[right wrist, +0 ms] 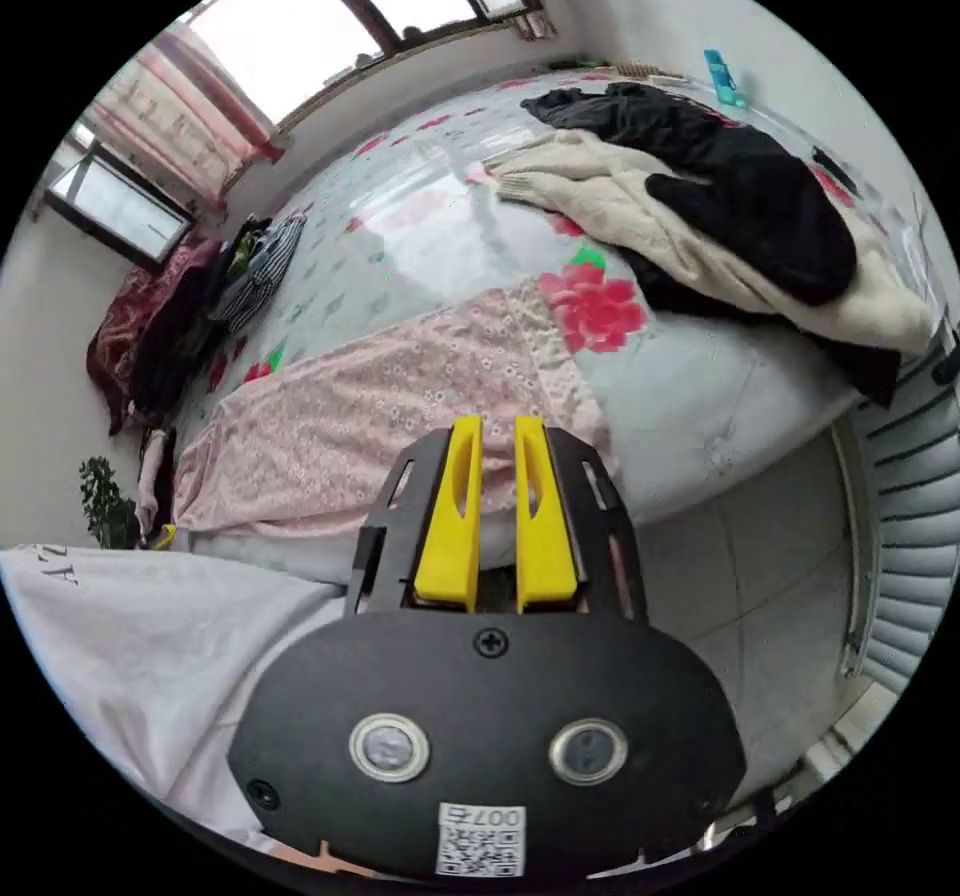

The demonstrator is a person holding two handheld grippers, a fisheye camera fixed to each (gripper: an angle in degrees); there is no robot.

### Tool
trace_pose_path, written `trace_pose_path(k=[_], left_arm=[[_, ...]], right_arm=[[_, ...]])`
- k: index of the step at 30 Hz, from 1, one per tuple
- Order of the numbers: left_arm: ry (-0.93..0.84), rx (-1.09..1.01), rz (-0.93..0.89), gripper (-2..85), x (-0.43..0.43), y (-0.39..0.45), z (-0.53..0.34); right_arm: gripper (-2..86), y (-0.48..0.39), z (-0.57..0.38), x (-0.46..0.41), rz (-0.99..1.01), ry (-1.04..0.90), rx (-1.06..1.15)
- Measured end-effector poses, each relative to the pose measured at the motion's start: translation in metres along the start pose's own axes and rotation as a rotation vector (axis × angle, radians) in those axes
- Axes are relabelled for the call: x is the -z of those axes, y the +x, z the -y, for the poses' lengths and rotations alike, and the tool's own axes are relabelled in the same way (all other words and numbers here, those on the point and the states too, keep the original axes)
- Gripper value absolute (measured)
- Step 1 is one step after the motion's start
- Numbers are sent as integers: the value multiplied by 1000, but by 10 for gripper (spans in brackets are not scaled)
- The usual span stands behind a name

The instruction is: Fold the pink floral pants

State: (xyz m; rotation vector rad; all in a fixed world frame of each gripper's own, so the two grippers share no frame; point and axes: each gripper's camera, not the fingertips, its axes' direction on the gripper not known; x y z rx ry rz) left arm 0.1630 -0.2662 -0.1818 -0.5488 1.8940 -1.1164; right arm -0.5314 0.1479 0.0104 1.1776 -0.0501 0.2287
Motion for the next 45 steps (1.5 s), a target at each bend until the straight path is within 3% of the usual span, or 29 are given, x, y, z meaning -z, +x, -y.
trace_pose_path(k=[3,9,14,15,23,29,38,42,45], left_arm=[[34,82,-28,72,-1,-17,15],[32,144,-22,72,-13,-37,52],[-112,77,70,2,-46,-32,82],[-145,45,78,-4,-53,-28,87],[-55,-164,83,-9,9,-22,91],[-179,34,41,-2,-41,-73,83],[-103,-9,39,37,-13,-69,82],[-1,-32,42,66,13,-64,87],[-27,-70,14,74,-3,-57,104]], right_arm=[[32,-102,10,-43,90,-151,402],[29,-263,-21,-115,217,-384,968],[9,-301,-55,-169,71,-575,1196],[5,-302,-56,-169,33,-537,1210],[3,-302,-22,-125,137,-532,1150],[28,-288,-31,-188,201,-866,1076],[64,-297,133,-165,489,-532,763],[79,-317,199,-226,569,-576,659],[86,-332,228,-272,580,-690,627]])
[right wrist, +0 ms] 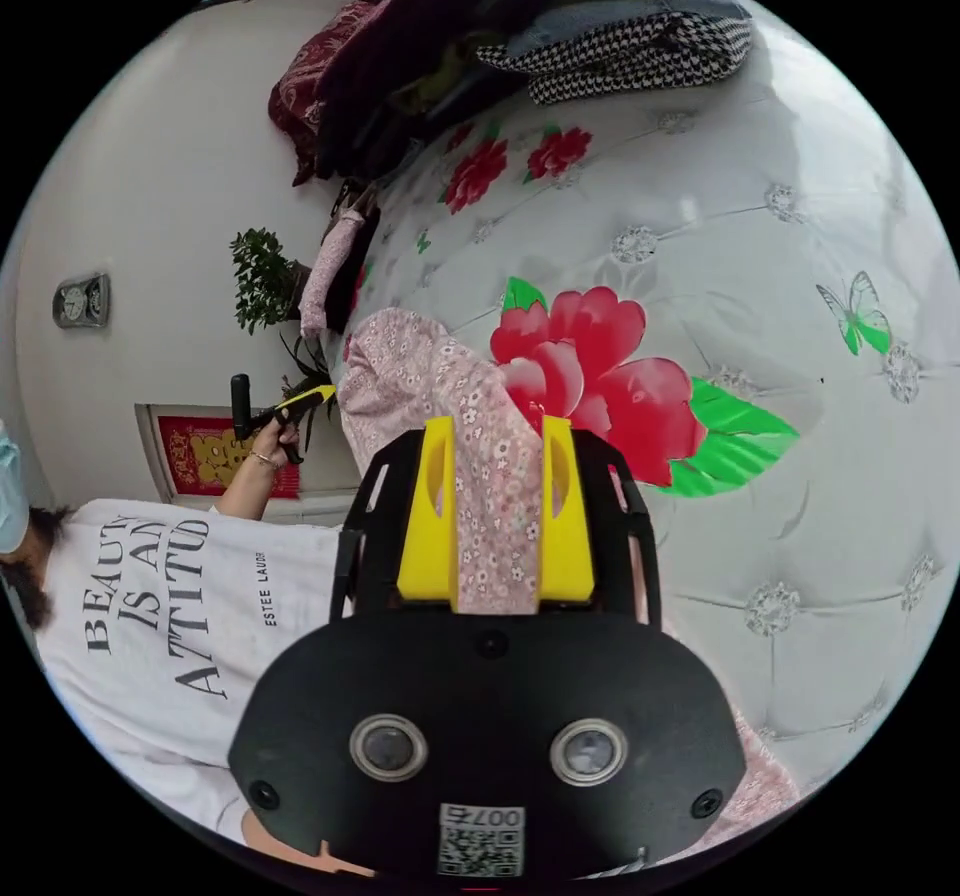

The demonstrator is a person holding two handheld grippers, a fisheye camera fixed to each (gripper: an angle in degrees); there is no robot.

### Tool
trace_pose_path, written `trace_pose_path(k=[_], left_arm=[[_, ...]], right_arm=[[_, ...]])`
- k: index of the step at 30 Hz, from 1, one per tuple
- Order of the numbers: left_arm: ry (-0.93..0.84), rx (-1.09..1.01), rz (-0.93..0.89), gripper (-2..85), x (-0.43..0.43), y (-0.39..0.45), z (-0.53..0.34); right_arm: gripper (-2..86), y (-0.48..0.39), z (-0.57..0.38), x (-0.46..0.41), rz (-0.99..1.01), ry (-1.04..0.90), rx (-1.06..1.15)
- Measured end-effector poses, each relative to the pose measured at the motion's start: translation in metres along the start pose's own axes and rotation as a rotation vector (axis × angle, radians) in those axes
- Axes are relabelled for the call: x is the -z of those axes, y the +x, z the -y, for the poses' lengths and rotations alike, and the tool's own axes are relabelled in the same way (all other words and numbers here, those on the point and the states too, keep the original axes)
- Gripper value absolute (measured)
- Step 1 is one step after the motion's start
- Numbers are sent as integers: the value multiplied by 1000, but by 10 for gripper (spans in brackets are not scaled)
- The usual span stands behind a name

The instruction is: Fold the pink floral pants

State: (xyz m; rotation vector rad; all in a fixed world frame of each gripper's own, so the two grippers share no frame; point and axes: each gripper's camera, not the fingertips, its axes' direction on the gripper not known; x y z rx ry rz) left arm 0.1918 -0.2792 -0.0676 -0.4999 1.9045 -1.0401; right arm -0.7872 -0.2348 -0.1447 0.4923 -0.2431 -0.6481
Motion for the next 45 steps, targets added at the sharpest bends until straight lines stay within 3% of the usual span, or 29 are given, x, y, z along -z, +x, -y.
trace_pose_path(k=[5,9,13,17,19,27,33,35,37,42,45], left_arm=[[-119,-2,79,1,-40,12,22],[-110,-19,116,-8,-41,19,20],[-90,17,92,-9,-42,20,16],[-87,28,109,-10,-41,30,14],[-87,27,128,-10,-39,36,13],[-103,107,286,-5,-28,35,-2],[2,111,7,77,-27,37,-2],[-40,71,-33,68,-37,46,5],[-87,41,28,44,-47,58,11],[-129,49,249,16,-49,61,9],[-100,152,196,38,-42,44,-2]], right_arm=[[80,13,35,-26,146,-302,32],[77,-8,37,-23,98,-478,159],[74,14,49,-29,185,-550,32],[62,52,69,-40,509,-490,-223],[46,59,75,-44,575,-459,-269],[8,80,63,12,513,-74,-273],[23,80,42,5,518,-62,-303],[16,74,47,-8,504,-82,-292],[8,62,56,-23,505,-118,-255],[6,34,59,5,218,138,-196],[18,25,34,25,181,210,-193]])
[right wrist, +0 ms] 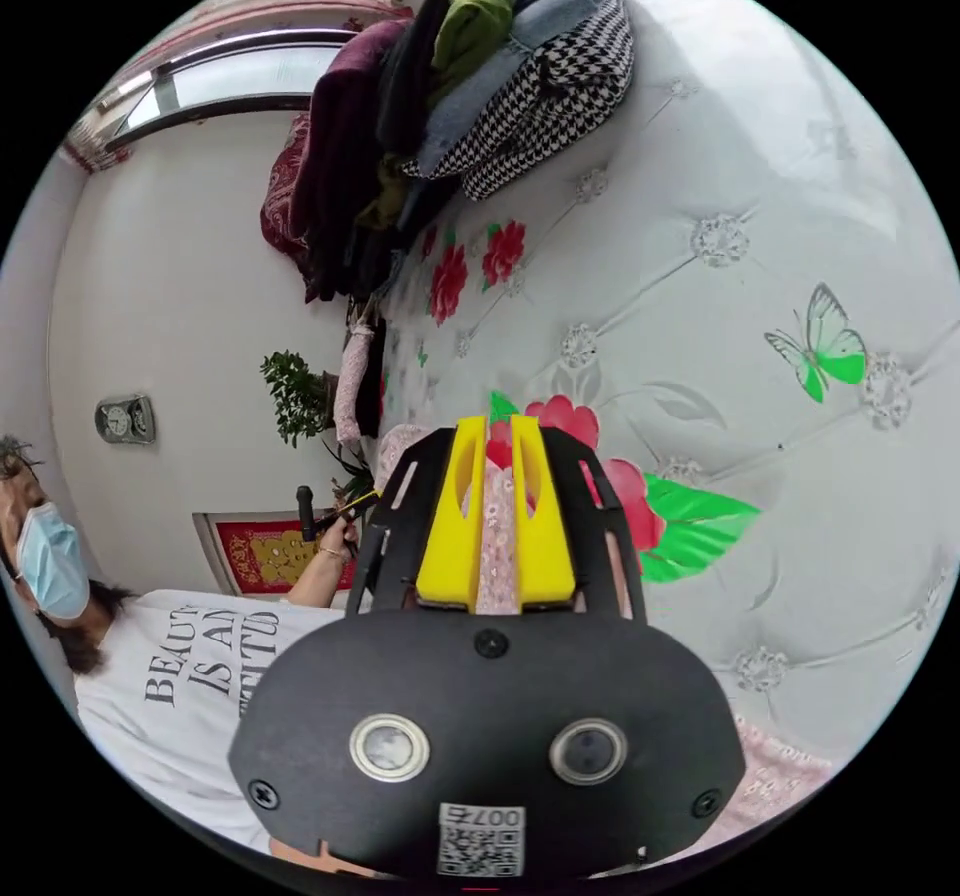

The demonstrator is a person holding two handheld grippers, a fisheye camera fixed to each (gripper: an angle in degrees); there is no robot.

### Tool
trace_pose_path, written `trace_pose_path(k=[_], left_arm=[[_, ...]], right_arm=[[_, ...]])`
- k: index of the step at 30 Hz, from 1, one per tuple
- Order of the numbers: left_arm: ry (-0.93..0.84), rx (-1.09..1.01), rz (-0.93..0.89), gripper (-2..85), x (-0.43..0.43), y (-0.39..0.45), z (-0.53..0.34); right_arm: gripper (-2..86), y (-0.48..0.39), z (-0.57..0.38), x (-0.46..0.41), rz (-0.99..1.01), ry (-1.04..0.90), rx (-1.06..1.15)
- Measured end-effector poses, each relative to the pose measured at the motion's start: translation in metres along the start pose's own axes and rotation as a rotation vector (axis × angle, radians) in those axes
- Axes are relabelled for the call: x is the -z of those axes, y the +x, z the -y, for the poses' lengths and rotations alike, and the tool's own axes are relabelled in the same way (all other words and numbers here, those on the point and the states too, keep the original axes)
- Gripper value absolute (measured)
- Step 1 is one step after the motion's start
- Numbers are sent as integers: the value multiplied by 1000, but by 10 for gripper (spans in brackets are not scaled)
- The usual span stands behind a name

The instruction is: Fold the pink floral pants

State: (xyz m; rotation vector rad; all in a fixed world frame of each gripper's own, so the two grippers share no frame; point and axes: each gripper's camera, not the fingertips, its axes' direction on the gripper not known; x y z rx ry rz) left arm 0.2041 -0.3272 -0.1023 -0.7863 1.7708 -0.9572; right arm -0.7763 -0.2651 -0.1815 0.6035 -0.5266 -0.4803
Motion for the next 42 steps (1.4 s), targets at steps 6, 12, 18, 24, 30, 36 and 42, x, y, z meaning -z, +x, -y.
trace_pose_path(k=[6,12,18,24,30,36,42], left_arm=[[104,157,-186,71,12,-24,-32],[115,135,-236,93,17,-18,-70],[66,48,-157,83,12,27,-80],[99,-192,-116,82,27,106,-80],[1,-457,-26,65,-11,187,-102],[-49,-533,121,55,-39,205,-104],[-48,-375,15,51,-38,165,-91]], right_arm=[[35,-17,-123,68,-219,184,-8],[49,3,-303,150,-675,463,-384],[58,44,-407,178,-679,611,-663],[31,66,-391,152,-753,479,-580],[3,32,-397,157,-768,469,-380],[1,-13,-447,174,-794,523,-244],[26,66,-462,157,-768,393,-496]])
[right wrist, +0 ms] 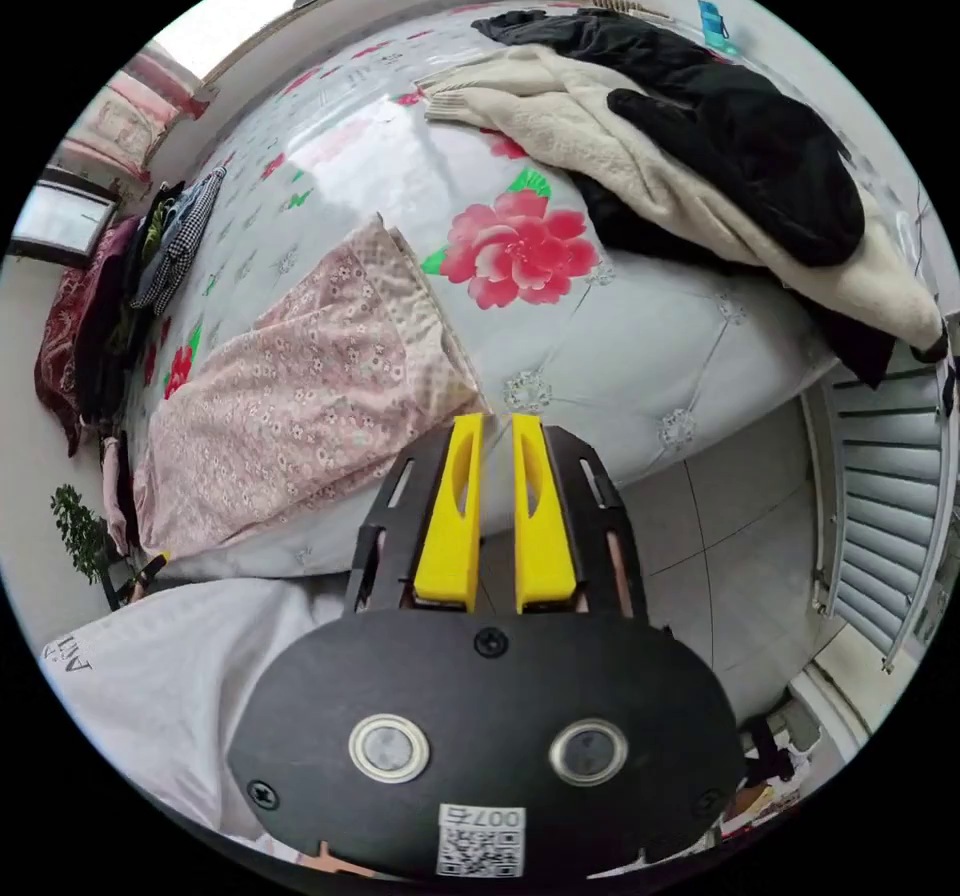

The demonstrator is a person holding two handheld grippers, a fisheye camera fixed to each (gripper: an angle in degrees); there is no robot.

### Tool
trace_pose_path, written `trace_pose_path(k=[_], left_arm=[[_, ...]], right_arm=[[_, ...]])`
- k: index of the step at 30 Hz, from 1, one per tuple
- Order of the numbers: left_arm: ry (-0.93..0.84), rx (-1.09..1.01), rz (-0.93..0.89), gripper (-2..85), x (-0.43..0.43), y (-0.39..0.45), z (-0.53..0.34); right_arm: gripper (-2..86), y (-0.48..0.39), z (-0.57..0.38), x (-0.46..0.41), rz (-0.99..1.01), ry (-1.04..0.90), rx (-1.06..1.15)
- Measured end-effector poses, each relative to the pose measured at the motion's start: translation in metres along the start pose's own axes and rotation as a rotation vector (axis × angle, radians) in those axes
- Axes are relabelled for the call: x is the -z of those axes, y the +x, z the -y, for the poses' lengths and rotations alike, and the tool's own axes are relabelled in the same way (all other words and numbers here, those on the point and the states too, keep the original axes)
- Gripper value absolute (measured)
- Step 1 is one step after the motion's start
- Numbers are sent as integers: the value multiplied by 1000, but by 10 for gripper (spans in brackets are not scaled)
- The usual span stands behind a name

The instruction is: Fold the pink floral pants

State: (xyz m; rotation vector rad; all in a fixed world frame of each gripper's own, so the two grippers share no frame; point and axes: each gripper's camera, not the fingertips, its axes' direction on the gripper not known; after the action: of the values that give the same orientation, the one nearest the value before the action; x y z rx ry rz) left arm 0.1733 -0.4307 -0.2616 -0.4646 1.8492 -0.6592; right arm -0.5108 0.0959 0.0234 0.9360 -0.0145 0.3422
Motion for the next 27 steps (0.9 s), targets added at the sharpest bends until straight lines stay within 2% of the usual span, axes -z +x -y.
trace_pose_path(k=[4,5,8,12,20,23,27], left_arm=[[57,107,-132,56,11,-29,-19],[84,143,-225,61,13,-38,-28],[111,223,-499,81,-1,-50,-46],[76,280,-763,95,-36,-42,-56],[-56,160,-957,106,-91,-10,-32],[-47,140,-991,100,-102,-16,-28],[-18,163,-1129,107,-123,-32,-28]], right_arm=[[46,-8,-12,32,96,178,57],[52,-15,-14,36,175,190,106],[64,-54,-15,28,343,138,295],[77,-132,-2,0,403,38,561],[97,-254,63,-28,454,-135,894],[110,-283,93,-36,435,-195,968],[125,-313,147,-58,416,-297,1043]])
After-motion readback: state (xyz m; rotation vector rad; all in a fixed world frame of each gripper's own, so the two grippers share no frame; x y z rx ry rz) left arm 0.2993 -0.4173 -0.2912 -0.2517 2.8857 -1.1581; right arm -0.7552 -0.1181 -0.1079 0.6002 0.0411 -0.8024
